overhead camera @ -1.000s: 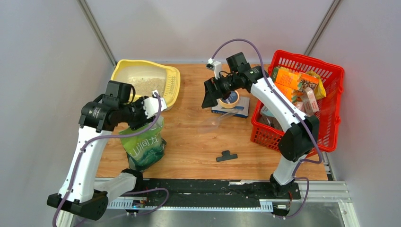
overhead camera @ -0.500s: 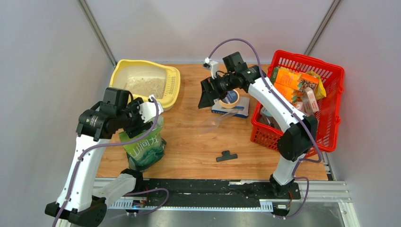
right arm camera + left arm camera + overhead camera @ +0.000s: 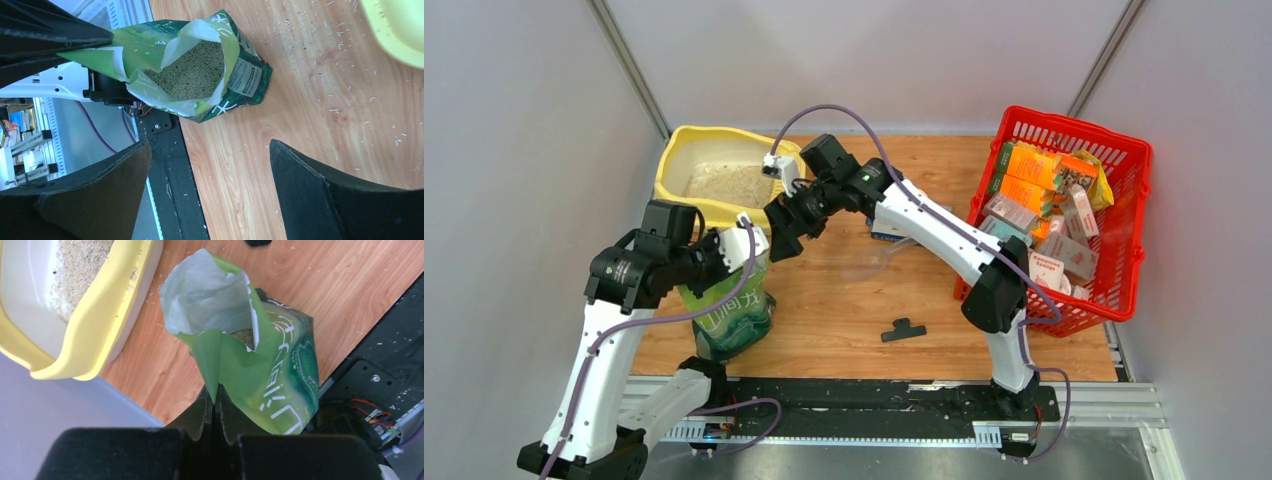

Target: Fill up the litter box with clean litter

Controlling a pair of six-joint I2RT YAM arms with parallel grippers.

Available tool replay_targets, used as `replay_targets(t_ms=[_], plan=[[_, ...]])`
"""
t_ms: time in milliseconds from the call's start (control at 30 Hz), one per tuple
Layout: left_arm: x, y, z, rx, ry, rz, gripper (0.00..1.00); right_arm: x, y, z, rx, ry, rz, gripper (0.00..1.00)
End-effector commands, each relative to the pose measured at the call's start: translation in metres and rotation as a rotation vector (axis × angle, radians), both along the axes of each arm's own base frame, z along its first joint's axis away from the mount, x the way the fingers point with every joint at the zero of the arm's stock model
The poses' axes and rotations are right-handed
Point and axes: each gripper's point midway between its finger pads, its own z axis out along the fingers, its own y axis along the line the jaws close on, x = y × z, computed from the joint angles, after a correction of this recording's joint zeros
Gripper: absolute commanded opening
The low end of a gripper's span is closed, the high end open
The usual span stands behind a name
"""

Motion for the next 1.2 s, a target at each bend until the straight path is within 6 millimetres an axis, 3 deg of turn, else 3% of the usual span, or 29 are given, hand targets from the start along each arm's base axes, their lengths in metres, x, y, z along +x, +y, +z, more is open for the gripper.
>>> replay_targets(t_ms=[0,200,333,367,467,567,733,1000,1167], plan=[[-0.101,0.005,-0.026,0.000,0.393,-0.075,0.00,0.007,0.010,0.010,0.005,-0.048,-0.084,0.90],[-0.066,-0.035,0.022,-0.203,0.079,-0.214,0.00,0.035,-0.034,0.049,0.093,-0.074,-0.141,0.92],[-0.038,-0.059,0.057,-0.309,-0.065,-0.278,0.00,0.045,-0.068,0.056,0.105,-0.082,-0.165,0.95],[-0.032,-0.064,0.060,-0.328,-0.071,-0.283,0.00,0.046,-0.076,0.047,0.087,-0.080,-0.168,0.95],[-0.012,-0.077,0.074,-0.378,-0.124,-0.298,0.00,0.040,-0.089,0.050,0.082,-0.119,-0.154,0.95],[0.010,-0.086,0.085,-0.413,-0.170,-0.289,0.00,0.030,-0.097,0.056,0.085,-0.157,-0.129,0.96],[0.042,-0.097,0.106,-0.481,-0.239,-0.232,0.00,0.017,-0.110,0.046,0.058,-0.180,-0.099,0.97],[0.067,-0.109,0.133,-0.563,-0.315,-0.204,0.00,0.006,-0.119,0.037,0.038,-0.181,-0.060,0.98],[0.076,-0.119,0.121,-0.575,-0.263,-0.204,0.00,-0.001,-0.120,0.017,0.021,-0.149,-0.002,0.98]])
